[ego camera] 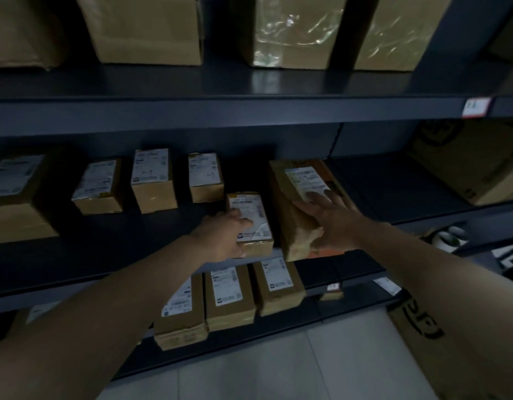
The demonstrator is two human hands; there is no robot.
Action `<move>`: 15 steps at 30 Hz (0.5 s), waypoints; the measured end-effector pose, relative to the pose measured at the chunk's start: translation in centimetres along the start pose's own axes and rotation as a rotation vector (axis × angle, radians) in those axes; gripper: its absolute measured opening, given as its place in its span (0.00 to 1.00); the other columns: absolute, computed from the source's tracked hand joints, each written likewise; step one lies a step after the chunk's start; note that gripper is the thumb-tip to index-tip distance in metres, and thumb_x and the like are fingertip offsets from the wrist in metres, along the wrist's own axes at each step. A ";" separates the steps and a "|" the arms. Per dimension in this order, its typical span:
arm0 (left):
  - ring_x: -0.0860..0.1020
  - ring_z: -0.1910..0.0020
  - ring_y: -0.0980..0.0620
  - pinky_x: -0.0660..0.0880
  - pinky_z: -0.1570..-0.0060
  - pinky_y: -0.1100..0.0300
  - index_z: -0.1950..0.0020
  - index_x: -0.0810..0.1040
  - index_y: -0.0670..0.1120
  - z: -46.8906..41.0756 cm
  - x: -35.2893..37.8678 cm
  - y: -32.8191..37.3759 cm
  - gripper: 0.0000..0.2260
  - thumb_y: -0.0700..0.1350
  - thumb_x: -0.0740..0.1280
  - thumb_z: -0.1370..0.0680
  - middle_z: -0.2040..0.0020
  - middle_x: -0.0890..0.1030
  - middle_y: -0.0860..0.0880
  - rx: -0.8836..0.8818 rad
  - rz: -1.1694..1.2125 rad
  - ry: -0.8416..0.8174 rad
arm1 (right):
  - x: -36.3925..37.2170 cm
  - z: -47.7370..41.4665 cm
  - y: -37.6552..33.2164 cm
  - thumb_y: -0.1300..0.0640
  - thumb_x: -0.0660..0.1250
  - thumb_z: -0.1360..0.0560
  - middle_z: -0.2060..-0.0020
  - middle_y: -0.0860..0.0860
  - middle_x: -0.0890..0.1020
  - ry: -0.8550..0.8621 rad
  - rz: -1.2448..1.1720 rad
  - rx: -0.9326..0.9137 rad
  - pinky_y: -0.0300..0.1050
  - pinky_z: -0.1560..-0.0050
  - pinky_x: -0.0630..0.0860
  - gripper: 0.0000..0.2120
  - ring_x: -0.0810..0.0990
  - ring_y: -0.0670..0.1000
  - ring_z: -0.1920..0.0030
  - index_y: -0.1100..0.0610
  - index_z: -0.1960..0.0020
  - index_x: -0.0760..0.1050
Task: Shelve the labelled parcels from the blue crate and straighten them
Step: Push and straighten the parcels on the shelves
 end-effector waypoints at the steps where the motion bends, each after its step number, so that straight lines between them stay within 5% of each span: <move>1: 0.65 0.32 0.44 0.65 0.35 0.49 0.27 0.65 0.49 -0.6 0.3 0.1 0.27 0.51 0.68 0.24 0.29 0.65 0.46 -0.008 0.013 -0.004 | 0.2 -0.5 0.7 0.45 0.70 0.31 0.22 0.47 0.43 0.023 -0.021 -0.009 0.59 0.27 0.42 0.49 0.40 0.56 0.23 0.34 0.25 0.38; 6: 0.63 0.28 0.48 0.60 0.32 0.61 0.26 0.66 0.46 -4.3 0.6 0.3 0.25 0.41 0.67 0.23 0.25 0.63 0.47 -0.069 0.153 0.076 | -0.4 -3.4 3.6 0.41 0.69 0.30 0.22 0.46 0.45 0.094 -0.018 -0.048 0.59 0.27 0.45 0.45 0.44 0.57 0.24 0.35 0.24 0.42; 15: 0.61 0.26 0.49 0.57 0.30 0.61 0.25 0.64 0.49 -12.9 -0.5 0.7 0.26 0.38 0.65 0.22 0.24 0.60 0.49 -0.210 0.200 0.183 | -2.4 -10.0 9.8 0.42 0.68 0.29 0.22 0.47 0.45 0.086 0.002 -0.079 0.61 0.28 0.49 0.45 0.46 0.58 0.24 0.34 0.25 0.40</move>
Point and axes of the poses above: each hand's wrist, its own z-axis away from the middle knuckle, its own x-axis out of the palm, y = z × x, the point moved 1 cm from there along -z, towards the middle knuckle
